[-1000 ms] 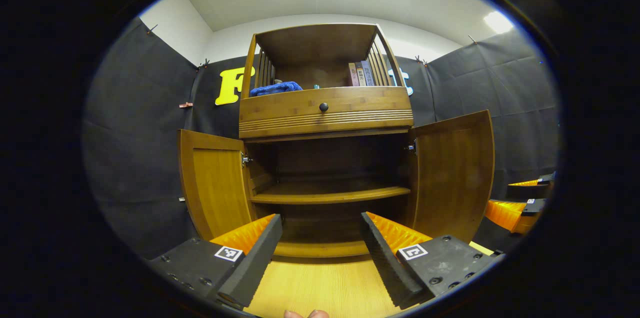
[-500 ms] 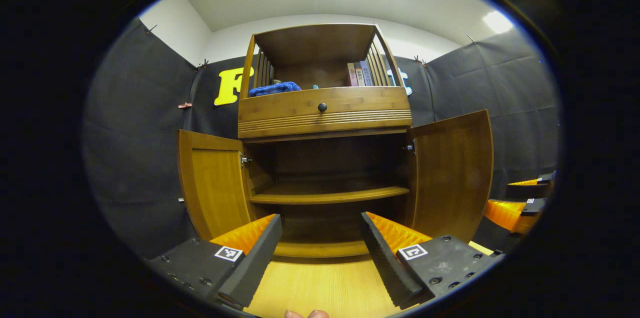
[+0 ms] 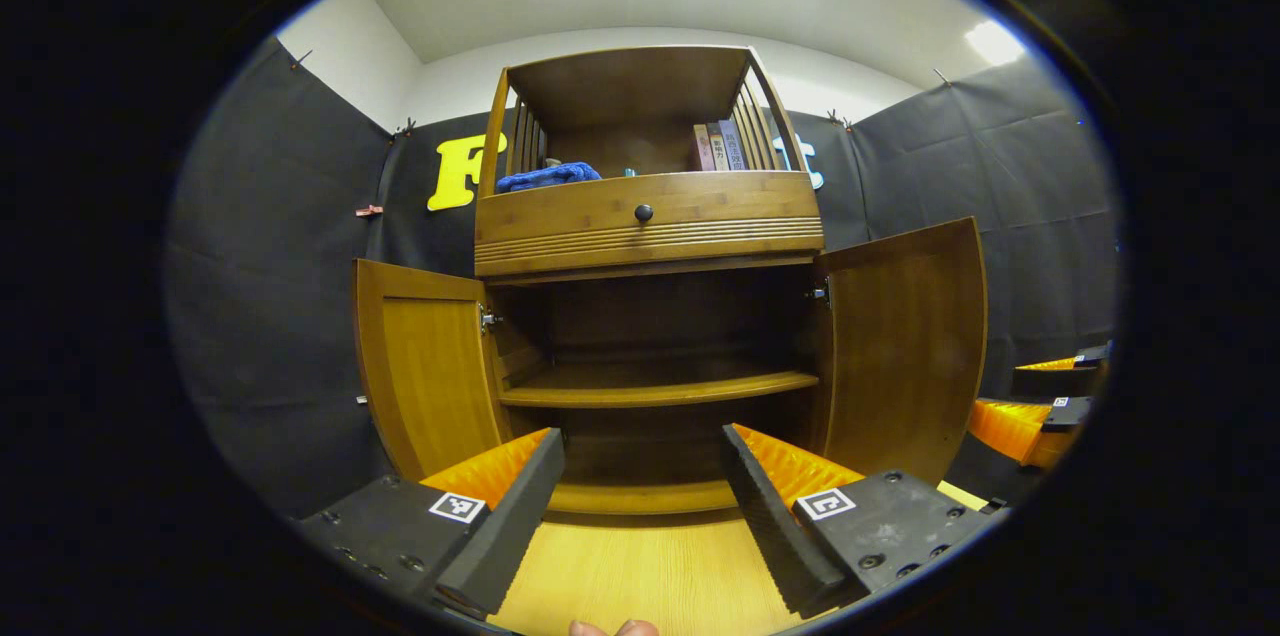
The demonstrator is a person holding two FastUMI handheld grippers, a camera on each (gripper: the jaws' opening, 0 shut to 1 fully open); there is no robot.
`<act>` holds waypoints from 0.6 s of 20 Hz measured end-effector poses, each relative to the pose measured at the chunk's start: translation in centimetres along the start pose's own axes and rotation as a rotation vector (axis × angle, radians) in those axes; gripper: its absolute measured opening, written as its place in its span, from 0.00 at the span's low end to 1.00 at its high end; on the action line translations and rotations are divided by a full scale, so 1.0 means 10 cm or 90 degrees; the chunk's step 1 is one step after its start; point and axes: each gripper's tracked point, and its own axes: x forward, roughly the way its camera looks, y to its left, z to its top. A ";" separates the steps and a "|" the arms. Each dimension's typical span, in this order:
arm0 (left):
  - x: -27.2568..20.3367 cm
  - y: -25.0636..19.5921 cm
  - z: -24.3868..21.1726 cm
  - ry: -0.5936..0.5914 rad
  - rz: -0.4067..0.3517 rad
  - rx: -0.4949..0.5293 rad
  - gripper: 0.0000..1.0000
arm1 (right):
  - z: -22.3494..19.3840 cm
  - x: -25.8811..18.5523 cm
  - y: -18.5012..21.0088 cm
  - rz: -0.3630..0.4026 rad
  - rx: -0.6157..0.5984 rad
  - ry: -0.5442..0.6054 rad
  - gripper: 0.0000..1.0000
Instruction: Open the right door of the double-door shoe cabinet with the right hand, and open the left door with the left hand.
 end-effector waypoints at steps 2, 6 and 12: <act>0.01 0.00 0.00 0.000 0.000 0.001 0.97 | 0.00 0.01 -0.01 -0.001 0.000 0.000 0.98; 0.02 -0.02 0.00 -0.001 -0.002 0.002 0.98 | 0.00 0.02 -0.02 -0.002 -0.001 0.000 0.98; 0.02 -0.02 -0.02 0.000 -0.005 0.004 0.98 | -0.01 0.02 0.00 -0.002 -0.002 0.001 0.98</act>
